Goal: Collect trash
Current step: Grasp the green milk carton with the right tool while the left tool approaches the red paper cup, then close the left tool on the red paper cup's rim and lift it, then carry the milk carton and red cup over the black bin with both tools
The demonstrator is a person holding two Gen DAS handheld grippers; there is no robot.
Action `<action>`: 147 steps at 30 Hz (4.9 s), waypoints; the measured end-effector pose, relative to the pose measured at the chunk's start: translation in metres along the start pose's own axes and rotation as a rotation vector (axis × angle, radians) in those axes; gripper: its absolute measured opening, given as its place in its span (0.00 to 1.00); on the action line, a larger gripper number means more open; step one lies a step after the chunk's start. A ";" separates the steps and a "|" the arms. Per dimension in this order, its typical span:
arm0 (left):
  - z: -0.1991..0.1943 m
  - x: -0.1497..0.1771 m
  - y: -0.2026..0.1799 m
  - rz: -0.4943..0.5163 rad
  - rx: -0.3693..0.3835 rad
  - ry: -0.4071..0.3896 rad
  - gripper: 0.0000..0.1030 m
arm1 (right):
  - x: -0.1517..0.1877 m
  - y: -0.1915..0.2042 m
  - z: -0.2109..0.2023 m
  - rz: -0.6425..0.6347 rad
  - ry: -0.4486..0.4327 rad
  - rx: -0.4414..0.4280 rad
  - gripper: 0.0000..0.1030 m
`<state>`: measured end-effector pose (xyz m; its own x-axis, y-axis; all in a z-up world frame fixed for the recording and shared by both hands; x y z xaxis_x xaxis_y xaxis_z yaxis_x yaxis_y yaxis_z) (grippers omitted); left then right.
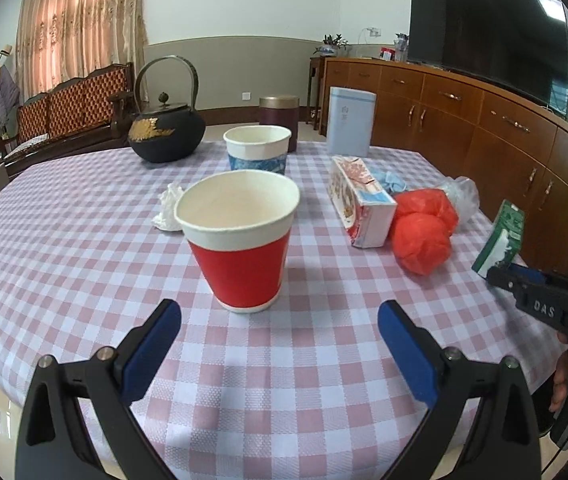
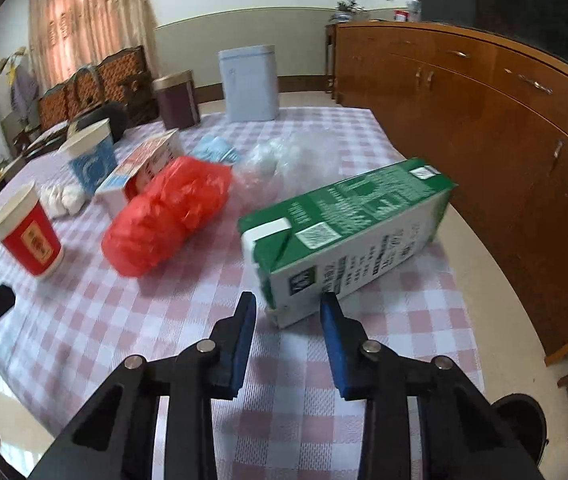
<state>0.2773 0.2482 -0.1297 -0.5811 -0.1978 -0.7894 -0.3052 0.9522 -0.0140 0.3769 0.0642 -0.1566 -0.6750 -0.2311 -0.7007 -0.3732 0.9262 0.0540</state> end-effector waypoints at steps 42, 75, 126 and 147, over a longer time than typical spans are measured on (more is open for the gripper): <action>0.020 -0.012 0.018 -0.016 0.010 -0.005 0.97 | -0.062 -0.015 0.029 0.185 -0.016 0.113 0.69; 0.021 -0.030 0.016 0.013 0.003 -0.022 0.54 | -0.039 -0.016 -0.019 0.090 -0.099 0.132 0.38; -0.105 0.030 -0.351 0.391 0.518 -0.032 0.54 | 0.144 -0.263 -0.236 0.295 -0.108 0.380 0.38; -0.067 0.116 -0.454 0.540 0.658 0.157 0.54 | 0.232 -0.328 -0.191 0.328 0.071 0.358 0.38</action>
<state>0.2976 -0.2229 -0.1739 -0.6327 0.3367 -0.6974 0.5133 0.8567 -0.0520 0.2213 -0.3498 -0.2005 -0.7668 0.0812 -0.6367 0.1000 0.9950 0.0065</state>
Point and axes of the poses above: each gripper's, at about its wrist camera, not at the fingertips, and z roughly the way its jaws point, y to its left, x to its underside, the point moved 10 cm from there along z, roughly the way its jaws point, and after that the axes turned 3 degrees about z, right-handed, at the moved point
